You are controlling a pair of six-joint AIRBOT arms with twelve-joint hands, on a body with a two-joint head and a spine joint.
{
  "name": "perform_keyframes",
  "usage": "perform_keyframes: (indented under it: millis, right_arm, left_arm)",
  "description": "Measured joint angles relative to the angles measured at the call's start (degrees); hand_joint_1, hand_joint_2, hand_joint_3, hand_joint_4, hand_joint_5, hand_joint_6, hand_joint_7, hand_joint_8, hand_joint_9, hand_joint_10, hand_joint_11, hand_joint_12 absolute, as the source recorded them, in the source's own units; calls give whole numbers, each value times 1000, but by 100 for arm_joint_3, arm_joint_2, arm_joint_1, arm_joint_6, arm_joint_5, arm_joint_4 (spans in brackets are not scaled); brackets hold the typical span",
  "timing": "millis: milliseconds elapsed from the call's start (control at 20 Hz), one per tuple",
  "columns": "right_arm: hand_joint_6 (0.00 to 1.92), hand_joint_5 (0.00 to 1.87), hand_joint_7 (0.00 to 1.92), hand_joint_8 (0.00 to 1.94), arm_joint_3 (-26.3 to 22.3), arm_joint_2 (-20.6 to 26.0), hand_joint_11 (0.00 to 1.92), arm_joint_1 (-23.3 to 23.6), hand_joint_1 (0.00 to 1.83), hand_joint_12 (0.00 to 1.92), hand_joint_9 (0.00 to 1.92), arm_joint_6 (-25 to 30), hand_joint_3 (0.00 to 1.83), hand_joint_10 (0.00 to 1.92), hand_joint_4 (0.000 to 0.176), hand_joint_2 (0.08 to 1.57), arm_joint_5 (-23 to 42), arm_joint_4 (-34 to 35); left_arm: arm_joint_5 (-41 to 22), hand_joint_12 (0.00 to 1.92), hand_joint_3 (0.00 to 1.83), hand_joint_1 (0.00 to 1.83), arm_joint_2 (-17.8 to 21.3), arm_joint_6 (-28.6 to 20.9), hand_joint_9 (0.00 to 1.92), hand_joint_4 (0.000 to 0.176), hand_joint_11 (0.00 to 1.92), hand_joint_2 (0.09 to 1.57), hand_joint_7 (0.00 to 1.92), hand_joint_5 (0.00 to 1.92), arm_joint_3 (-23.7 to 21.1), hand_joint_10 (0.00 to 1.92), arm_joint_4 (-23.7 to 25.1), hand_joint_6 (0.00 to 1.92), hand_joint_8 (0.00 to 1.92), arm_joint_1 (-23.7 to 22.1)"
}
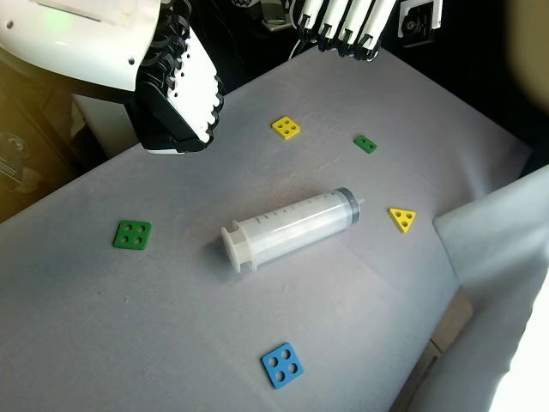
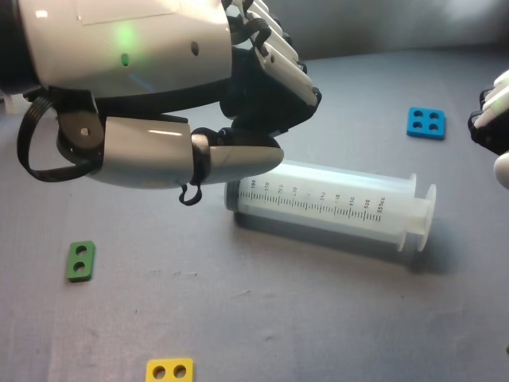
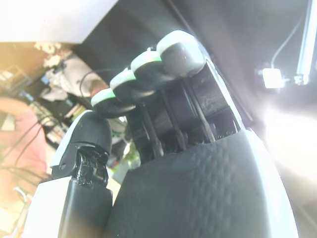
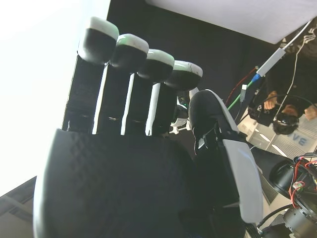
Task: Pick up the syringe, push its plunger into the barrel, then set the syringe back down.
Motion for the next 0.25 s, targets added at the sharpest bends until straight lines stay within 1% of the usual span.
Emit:
perform_keyframes:
  millis: [250]
  right_arm:
    - [1921,799,814,1941,-2,-2,873,0,138,1921,831,0,98,1921,0,1571,2,2]
  left_arm:
    - [160,1921,97,194,0,0,747,0,759,1571,792,773,-42,1921,-155,1921,1921,0]
